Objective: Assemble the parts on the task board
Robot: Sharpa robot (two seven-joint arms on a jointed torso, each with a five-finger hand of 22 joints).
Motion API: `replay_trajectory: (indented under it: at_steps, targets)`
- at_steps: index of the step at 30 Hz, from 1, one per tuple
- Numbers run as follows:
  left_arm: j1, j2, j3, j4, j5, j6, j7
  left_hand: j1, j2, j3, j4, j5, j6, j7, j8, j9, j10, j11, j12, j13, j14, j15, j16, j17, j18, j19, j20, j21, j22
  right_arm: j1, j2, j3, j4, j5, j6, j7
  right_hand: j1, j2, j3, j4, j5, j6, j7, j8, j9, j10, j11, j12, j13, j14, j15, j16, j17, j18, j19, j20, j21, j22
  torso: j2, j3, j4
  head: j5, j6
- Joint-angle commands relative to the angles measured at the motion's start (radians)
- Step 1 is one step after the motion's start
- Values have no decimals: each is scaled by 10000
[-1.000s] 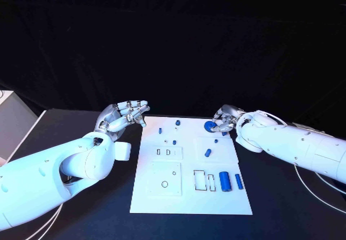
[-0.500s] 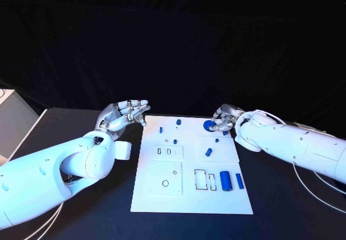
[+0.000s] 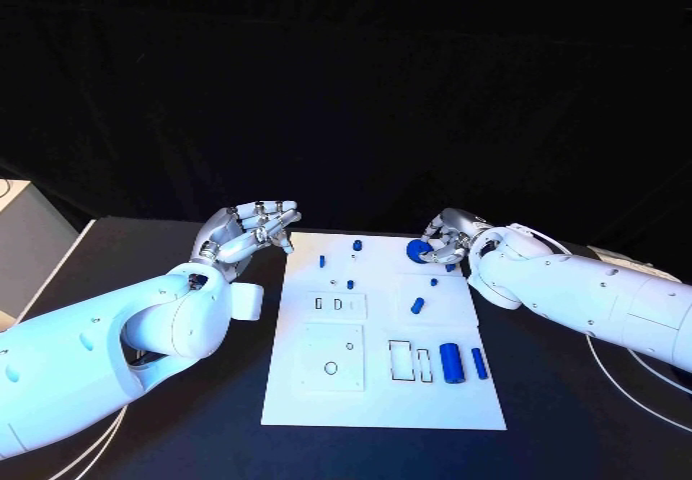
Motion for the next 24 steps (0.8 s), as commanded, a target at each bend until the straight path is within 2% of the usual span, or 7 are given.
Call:
replay_trajectory:
  at_steps: [1,8,13,18,24]
  targets:
    - [10,8,10,6,-51,114,62,-100,24,-2,-37,24,-72,10,-7,-4,-100,3,7,0,-61,35,69,-9,141,-53,20,33,11,-16,-48,0,323,-886,-943,13,22,93,78,-7,38,348,-185,129,191,1075,-84,21,2634,857,-78,45,1802,-87,916,-73,90,2441,-6,10,-9,9,27]
    - [10,11,9,-25,-52,118,60,-100,24,-2,-37,24,-72,10,-7,-4,-100,3,7,0,-61,35,69,-9,141,-53,20,33,11,-47,-115,1,1159,-1703,-1535,-157,-26,43,129,-13,16,400,-205,141,213,1075,-105,21,2634,857,-97,45,1802,-109,964,-93,153,2523,0,10,8,12,69]
    - [7,60,8,-76,-52,124,60,-104,30,6,-55,24,-79,10,1,0,-112,3,23,4,-65,35,83,-24,143,-74,24,63,26,-77,-24,1,1516,-2081,-1664,-278,-56,13,144,-11,-5,409,-210,138,219,1075,-109,21,2634,859,-104,46,1809,-113,971,-101,162,2535,7,-14,-1,-4,84]
    - [3,115,7,-126,-50,129,59,-104,30,6,-55,24,-79,10,1,0,-112,3,23,4,-65,35,83,-24,143,-74,24,63,26,-94,207,-5,1666,-2322,-1679,-361,-67,4,150,-10,-16,410,-211,136,221,1075,-111,21,2634,859,-106,46,1811,-114,974,-103,166,2540,13,-30,-29,-11,82]
    - [2,142,7,-134,-49,133,60,-104,30,6,-55,24,-79,10,1,0,-112,3,23,4,-65,35,83,-24,143,-74,24,63,26,-103,605,-25,1616,-2464,-1595,-430,-82,-8,158,-7,-29,407,-211,130,222,1075,-113,21,2634,857,-108,44,1800,-117,980,-107,175,2551,31,-8,15,-65,87]
